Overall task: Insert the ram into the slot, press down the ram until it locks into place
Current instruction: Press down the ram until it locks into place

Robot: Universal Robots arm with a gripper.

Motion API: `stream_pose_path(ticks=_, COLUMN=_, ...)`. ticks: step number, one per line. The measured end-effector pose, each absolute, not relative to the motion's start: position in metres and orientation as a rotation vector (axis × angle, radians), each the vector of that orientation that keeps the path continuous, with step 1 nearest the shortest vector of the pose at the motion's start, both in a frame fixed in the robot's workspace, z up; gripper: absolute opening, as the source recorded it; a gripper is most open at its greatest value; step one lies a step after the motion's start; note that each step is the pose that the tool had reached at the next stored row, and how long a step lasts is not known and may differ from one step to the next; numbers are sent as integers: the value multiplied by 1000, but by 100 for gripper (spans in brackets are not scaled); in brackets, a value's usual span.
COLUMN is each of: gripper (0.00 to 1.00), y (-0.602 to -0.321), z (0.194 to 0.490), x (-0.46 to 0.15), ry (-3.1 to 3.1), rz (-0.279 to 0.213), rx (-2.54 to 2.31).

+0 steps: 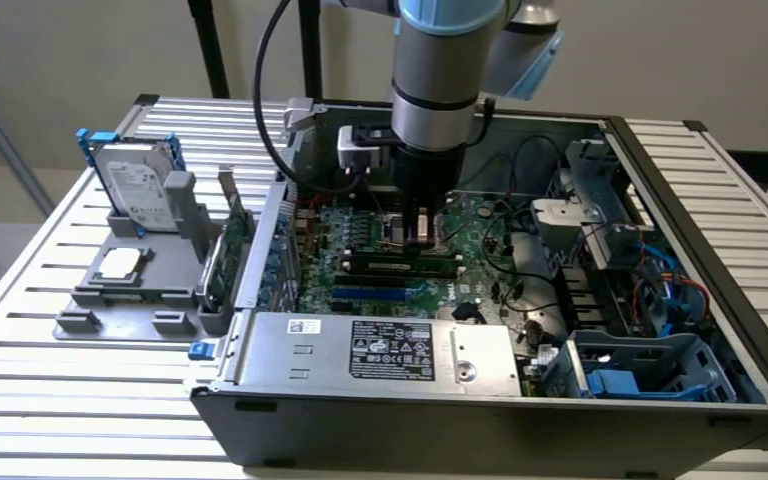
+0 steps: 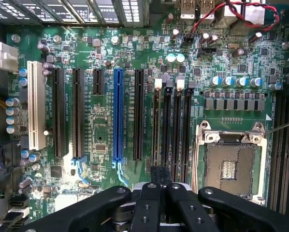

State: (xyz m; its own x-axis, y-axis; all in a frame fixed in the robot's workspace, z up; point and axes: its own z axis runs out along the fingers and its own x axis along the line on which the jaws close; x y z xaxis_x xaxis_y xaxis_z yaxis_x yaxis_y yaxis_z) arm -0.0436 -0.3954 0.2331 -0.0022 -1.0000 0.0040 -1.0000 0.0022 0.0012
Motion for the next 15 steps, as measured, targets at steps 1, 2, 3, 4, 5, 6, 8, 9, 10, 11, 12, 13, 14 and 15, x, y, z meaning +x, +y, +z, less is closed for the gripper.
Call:
stream_pose_path(ticks=1, gripper=11, y=-395, z=232, x=-44, ry=-2221, rz=3, rx=2216)
stream_pose_path(ticks=2, gripper=11, y=-395, z=230, x=-44, ry=-2221, rz=3, rx=2216)
stream_pose_path(ticks=3, gripper=11, y=-395, z=229, x=-44, ry=-2220, rz=4, rx=2215)
stream_pose_path(ticks=4, gripper=11, y=-395, z=228, x=-44, ry=-2220, rz=3, rx=2216)
stream_pose_path(ticks=5, gripper=11, y=-395, z=226, x=-44, ry=-2220, rz=4, rx=2215)
stream_pose_path(ticks=6, gripper=11, y=-395, z=225, x=-44, ry=-2221, rz=3, rx=2216)
stream_pose_path(ticks=8, gripper=11, y=-395, z=228, x=-44, ry=-2222, rz=2, rx=2217)
stream_pose_path(ticks=9, gripper=11, y=-395, z=232, x=-44, ry=-2223, rz=1, rx=2217)
stream_pose_path(ticks=10, gripper=11, y=-395, z=237, x=-44, ry=-2222, rz=2, rx=2216)
stream_pose_path(ticks=11, gripper=11, y=-395, z=241, x=-43, ry=-2222, rz=2, rx=2216)
stream_pose_path(ticks=12, gripper=11, y=-395, z=246, x=-43, ry=-2222, rz=2, rx=2216)
stream_pose_path(ticks=13, gripper=11, y=-395, z=251, x=-43, ry=-2222, rz=2, rx=2216)
stream_pose_path(ticks=14, gripper=11, y=-395, z=255, x=-43, ry=-2222, rz=2, rx=2216)
stream_pose_path(ticks=15, gripper=11, y=-395, z=259, x=-43, ry=-2222, rz=2, rx=2216)
